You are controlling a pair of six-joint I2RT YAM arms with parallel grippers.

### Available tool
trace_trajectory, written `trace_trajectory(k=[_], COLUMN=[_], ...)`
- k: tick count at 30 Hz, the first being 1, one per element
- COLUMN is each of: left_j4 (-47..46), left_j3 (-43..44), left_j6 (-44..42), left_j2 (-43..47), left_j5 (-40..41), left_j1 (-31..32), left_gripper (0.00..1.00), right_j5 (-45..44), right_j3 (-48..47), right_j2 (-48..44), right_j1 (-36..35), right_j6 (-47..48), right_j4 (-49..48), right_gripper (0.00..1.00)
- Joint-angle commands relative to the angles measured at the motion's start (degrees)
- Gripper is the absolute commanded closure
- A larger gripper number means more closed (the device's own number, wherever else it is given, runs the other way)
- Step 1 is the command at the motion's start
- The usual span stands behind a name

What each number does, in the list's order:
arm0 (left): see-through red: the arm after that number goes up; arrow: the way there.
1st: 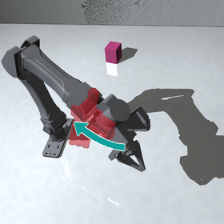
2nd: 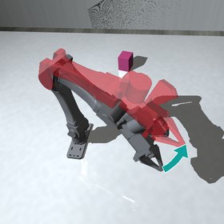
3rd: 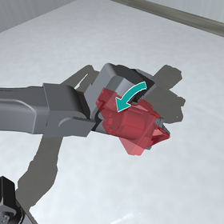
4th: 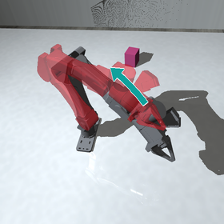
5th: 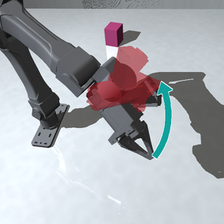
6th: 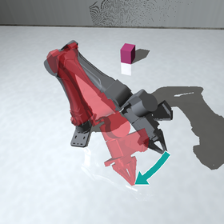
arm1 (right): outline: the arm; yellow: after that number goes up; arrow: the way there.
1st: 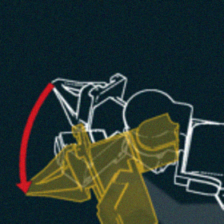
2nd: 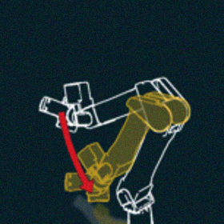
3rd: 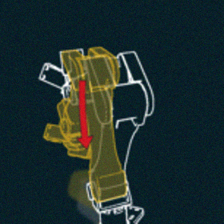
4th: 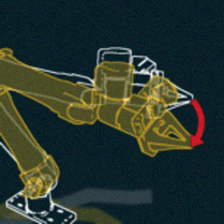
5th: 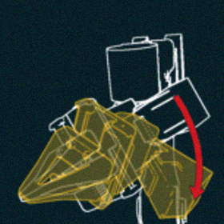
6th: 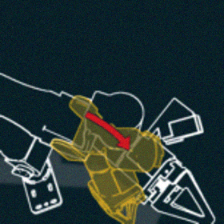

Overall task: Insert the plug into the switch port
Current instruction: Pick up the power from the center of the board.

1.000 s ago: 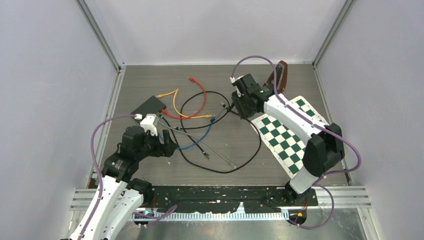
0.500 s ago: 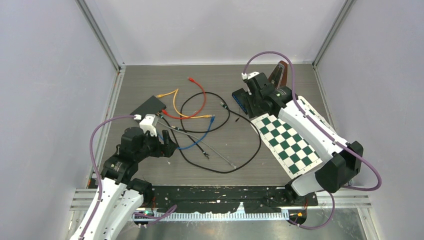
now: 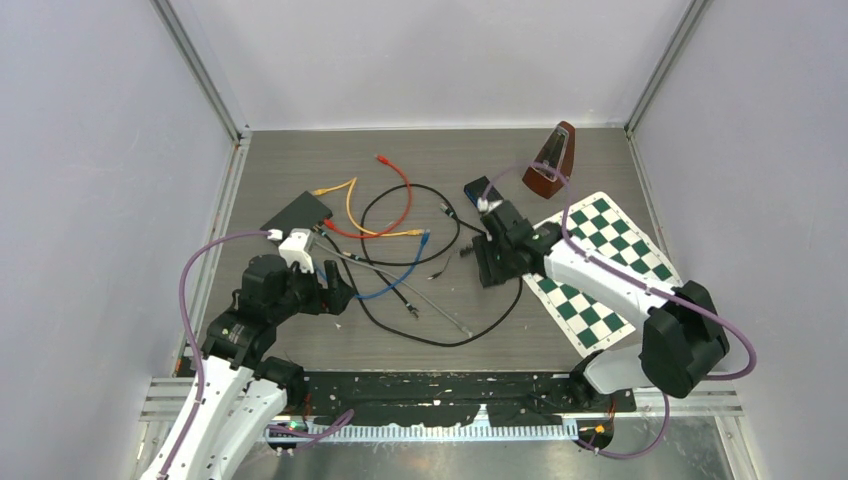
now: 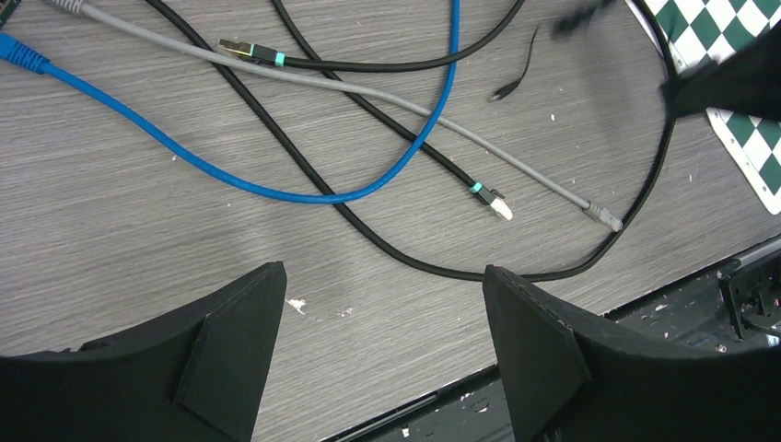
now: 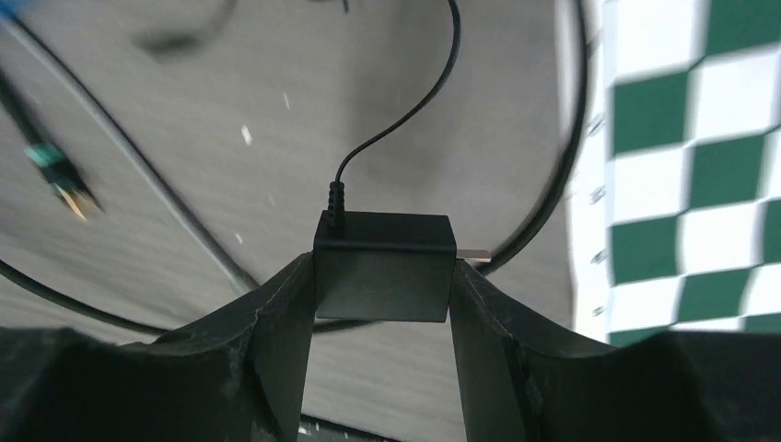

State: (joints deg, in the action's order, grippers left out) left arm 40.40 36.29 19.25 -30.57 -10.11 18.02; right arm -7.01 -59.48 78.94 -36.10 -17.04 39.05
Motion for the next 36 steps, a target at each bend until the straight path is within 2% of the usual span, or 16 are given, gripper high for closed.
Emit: trace_trajectory(k=[1,4,8,12,16,19,21,22,24,30,36], left_j4=[-2.3,-2.1,-2.0,-1.5,-1.1,-1.0,-0.7,-0.6,-0.5,0.1,1.7], left_j3=[0.1,0.2,0.1,0.7,0.8,0.9,1.2,1.3,1.6,1.8,2.1], left_j6=[0.0,0.0,0.0,-0.1,-0.1,-0.1,-0.1,-0.1,-0.2,0.1,0.4], left_j2=[-0.4,-0.8,-0.5,-0.2,2.0,2.9,3.3,3.7,4.6,9.9,13.0], left_j5=[-0.3,-0.3,0.6,1.4,3.6,4.4,5.0,5.2,5.7,10.6,19.2], left_j1=[0.2,0.2,0.2,0.2,0.2,0.2,0.2,0.2,0.2,0.2,0.2], left_gripper=[0.19,0.18,0.18,0.18,0.18,0.18,0.18,0.18,0.18,0.18,0.15], right_j5=[3.1,2.6,2.9,2.8,9.1,9.6,13.2,14.4,18.0,32.2,38.1], right_j3=[8.4,11.5,12.9,7.9,3.8,1.1,0.2,0.4,-1.2,-6.7,-12.1], right_j2=[-2.4,-3.7,-4.3,-4.7,-4.9,-0.9,0.9,1.4,3.8,14.3,22.4], right_j1=[-3.4,-5.0,-6.3,-7.4,-7.7,-7.7,-7.8,-7.8,-7.8,-6.3,-6.2], right_j6=[-8.2,-11.6,-11.1,-0.3,7.4,9.5,13.4,15.0,21.2,37.8,56.6], right_j4=[-6.5,-7.6,-7.9,-4.9,-4.8,-3.2,-5.7,-9.1,-11.9,-17.3,-13.3], right_gripper=[0.72,0.65,0.49,0.34,0.26,0.25,0.25,0.28,0.35,0.39,0.42])
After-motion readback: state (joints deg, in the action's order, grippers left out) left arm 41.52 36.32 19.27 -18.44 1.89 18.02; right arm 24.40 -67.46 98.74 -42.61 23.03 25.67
